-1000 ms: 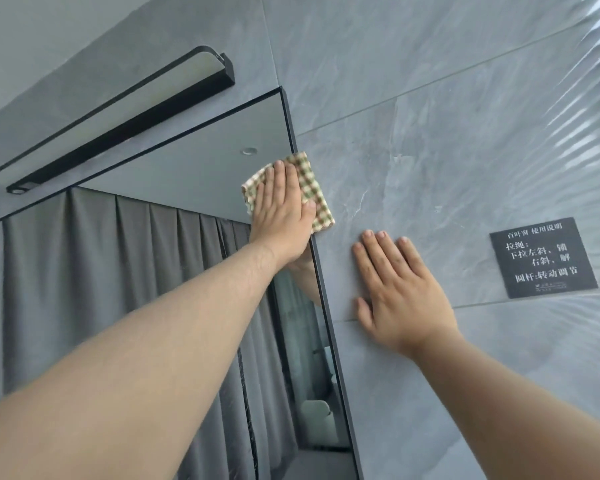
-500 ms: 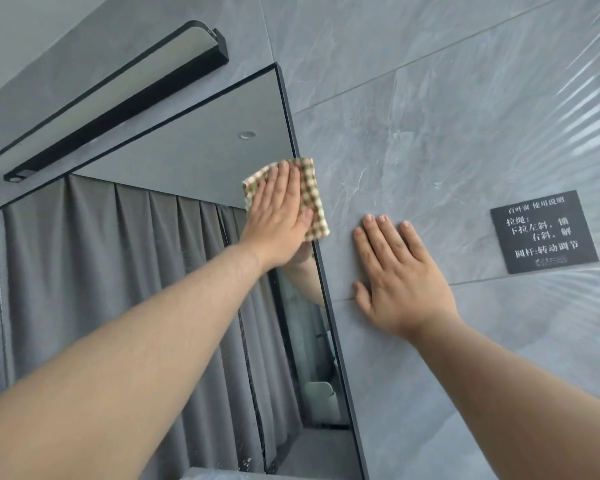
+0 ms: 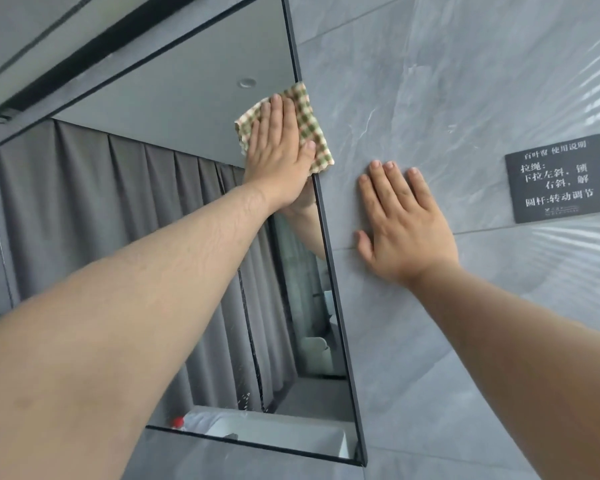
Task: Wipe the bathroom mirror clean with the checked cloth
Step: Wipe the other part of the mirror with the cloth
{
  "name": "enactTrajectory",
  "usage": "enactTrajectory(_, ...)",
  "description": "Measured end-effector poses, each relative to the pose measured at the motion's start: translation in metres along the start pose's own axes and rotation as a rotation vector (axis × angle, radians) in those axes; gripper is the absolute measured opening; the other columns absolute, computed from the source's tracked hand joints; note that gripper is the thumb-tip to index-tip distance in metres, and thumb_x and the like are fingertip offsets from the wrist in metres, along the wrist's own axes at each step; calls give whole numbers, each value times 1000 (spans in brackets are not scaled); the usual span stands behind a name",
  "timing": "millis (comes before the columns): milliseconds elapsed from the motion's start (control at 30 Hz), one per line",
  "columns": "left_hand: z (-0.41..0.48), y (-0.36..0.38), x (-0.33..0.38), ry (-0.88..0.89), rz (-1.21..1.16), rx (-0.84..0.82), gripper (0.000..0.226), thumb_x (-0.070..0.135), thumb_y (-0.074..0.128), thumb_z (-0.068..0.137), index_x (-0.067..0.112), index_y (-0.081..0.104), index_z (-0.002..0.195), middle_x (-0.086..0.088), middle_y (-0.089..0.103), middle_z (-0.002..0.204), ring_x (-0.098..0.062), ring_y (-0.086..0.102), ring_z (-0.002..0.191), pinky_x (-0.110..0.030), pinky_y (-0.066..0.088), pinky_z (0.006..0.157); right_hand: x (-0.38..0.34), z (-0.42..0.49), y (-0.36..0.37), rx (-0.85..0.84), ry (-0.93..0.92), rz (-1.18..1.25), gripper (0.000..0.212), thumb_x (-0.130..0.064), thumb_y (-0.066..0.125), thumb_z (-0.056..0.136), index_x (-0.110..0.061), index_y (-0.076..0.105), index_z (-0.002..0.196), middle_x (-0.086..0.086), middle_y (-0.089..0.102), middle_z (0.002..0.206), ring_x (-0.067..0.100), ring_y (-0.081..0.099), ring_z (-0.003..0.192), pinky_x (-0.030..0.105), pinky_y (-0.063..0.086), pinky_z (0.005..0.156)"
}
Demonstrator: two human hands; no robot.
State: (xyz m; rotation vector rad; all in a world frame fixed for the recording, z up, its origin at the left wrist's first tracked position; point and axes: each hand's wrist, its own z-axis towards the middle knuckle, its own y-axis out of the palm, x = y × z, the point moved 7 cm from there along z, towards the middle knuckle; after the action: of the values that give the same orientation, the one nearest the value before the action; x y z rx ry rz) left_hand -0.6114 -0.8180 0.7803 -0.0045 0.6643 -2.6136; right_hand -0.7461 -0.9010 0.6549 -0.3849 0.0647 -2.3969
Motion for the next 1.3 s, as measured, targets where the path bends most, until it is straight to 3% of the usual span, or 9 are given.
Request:
enactTrajectory(167, -72, 40, 6, -118, -85, 0, 71, 45, 14, 101, 10, -12, 157, -8, -19, 165, -19, -21, 151, -36, -15, 123, 0, 0, 0, -3, 6, 4, 77, -45, 35, 90, 1, 30, 152, 22, 27, 159, 35, 23, 149, 50, 8, 123)
enactTrajectory(367, -182, 94, 20, -152, -178, -103, 71, 53, -4, 90, 18, -36, 143, -2, -42, 153, -14, -40, 142, -34, -23, 119, -1, 1, -1, -6, 9, 14, 78, -43, 39, 89, 1, 31, 152, 22, 26, 159, 35, 23, 149, 51, 11, 123)
enactTrajectory(467, -245, 124, 20, -177, -178, -131, 68, 53, -8, 98, 14, -35, 147, -4, -37, 158, -19, -29, 149, -40, -12, 122, -1, -1, -2, -15, 6, 9, 78, -43, 38, 89, 1, 30, 152, 22, 25, 160, 36, 22, 150, 52, 11, 123)
enactTrajectory(567, -278, 144, 22, -110, -144, -135, 70, 47, 5, 104, 6, -12, 157, -11, -16, 166, -28, -8, 154, -44, -2, 121, -2, -7, 0, -21, 7, 2, 77, -43, 37, 90, 2, 28, 153, 23, 23, 160, 37, 20, 150, 52, 8, 123)
enactTrajectory(633, -279, 144, 20, -77, -121, -154, 70, 47, 7, 104, 6, -9, 158, -11, -14, 166, -28, -7, 154, -44, -2, 121, -5, -15, 2, -26, 4, 0, 77, -42, 36, 91, 2, 27, 153, 24, 22, 161, 38, 18, 150, 52, 7, 123)
enactTrajectory(800, -214, 107, 14, -120, -134, -175, 72, 62, -10, 92, 21, -49, 136, 2, -54, 146, -14, -44, 139, -35, -25, 118, -10, -31, 6, 1, -3, 14, 77, -42, 39, 92, 4, 27, 152, 25, 22, 160, 39, 20, 149, 51, 7, 124)
enactTrajectory(1000, -104, 56, 25, -82, -48, -111, 81, 49, 27, 103, 12, -26, 152, -6, -33, 160, -18, -32, 147, -35, -22, 119, -10, -33, 9, -3, -18, 1, 77, -46, 31, 94, 4, 25, 153, 26, 21, 160, 40, 18, 150, 51, 7, 123)
enactTrajectory(1200, -109, 60, 15, -24, -56, -63, 77, 48, 25, 104, 12, -22, 154, -6, -29, 162, -12, -35, 143, -34, -21, 120, -10, -38, 8, 3, -67, -11, 80, -45, 39, 92, 6, 27, 151, 29, 22, 158, 42, 20, 149, 54, 11, 122)
enactTrajectory(1300, -136, 72, 13, -27, -45, -66, 77, 52, 15, 99, 15, -28, 150, -3, -37, 156, -12, -40, 141, -32, -24, 118, -10, -49, 10, 7, -102, -6, 79, -44, 42, 91, 8, 29, 150, 30, 24, 158, 44, 21, 148, 54, 14, 122)
